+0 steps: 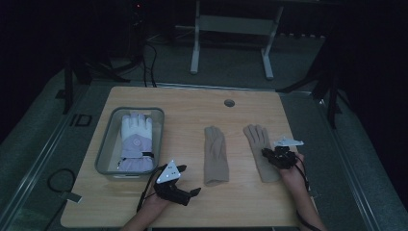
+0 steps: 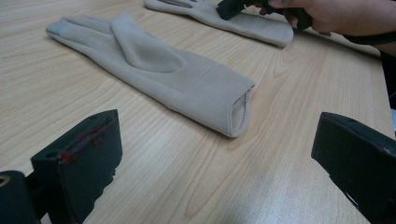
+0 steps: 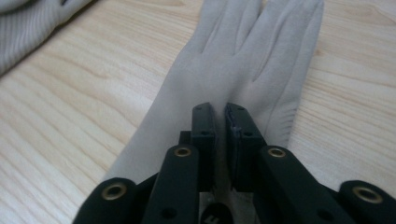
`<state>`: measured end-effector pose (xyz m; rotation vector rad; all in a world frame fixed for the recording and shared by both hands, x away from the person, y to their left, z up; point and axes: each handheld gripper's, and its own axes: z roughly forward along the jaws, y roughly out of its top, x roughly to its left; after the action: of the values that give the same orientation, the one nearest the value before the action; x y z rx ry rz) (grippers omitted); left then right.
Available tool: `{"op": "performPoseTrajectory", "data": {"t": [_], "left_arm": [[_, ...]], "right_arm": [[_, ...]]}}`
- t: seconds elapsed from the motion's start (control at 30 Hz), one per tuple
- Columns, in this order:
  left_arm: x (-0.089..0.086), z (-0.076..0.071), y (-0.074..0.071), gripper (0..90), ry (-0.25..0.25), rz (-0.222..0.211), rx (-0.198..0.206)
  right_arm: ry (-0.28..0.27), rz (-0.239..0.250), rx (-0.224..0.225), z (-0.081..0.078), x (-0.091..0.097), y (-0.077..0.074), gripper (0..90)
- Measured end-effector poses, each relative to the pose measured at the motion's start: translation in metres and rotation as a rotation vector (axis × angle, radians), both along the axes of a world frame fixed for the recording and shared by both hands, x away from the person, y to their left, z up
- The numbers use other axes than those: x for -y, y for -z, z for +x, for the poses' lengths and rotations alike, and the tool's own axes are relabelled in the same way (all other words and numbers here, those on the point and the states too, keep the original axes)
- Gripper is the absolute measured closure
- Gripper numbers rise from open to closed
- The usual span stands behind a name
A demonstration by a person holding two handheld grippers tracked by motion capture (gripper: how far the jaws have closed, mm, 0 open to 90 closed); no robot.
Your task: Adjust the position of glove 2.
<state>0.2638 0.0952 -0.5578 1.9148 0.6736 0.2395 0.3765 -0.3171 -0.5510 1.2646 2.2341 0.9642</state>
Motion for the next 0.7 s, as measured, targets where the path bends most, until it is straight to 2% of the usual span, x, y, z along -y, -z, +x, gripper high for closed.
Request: {"op": "performPoseTrajectory", "data": {"t": [0.07,0.13,0.3,0.37,0.5,0.63,0.7], "left_arm": [[0.000,0.000,0.000,2.0,-0.002,0.002,0.001],[0.000,0.000,0.000,2.0,-0.004,0.000,0.003],[0.000,0.000,-0.001,2.0,-0.010,0.006,0.003],[0.000,0.000,-0.001,2.0,-0.011,0.004,0.004],[-0.001,0.000,-0.002,2.0,-0.013,0.006,0.010],[-0.002,0.000,-0.002,2.0,-0.015,0.003,0.012],[-0.003,0.000,-0.003,2.0,-0.019,0.001,0.015]], "right_arm": [[0.023,0.003,-0.001,-0.003,-0.008,-0.003,83.8],[0.058,0.035,-0.011,-0.007,-0.016,-0.008,83.9],[0.120,0.036,0.009,-0.014,-0.040,-0.026,83.9],[0.131,0.062,0.009,-0.016,-0.048,-0.034,83.9],[0.149,0.073,0.033,-0.019,-0.066,-0.049,84.0],[0.170,0.119,0.033,-0.023,-0.088,-0.063,83.9],[0.175,0.112,0.044,-0.025,-0.102,-0.066,83.9]]}}
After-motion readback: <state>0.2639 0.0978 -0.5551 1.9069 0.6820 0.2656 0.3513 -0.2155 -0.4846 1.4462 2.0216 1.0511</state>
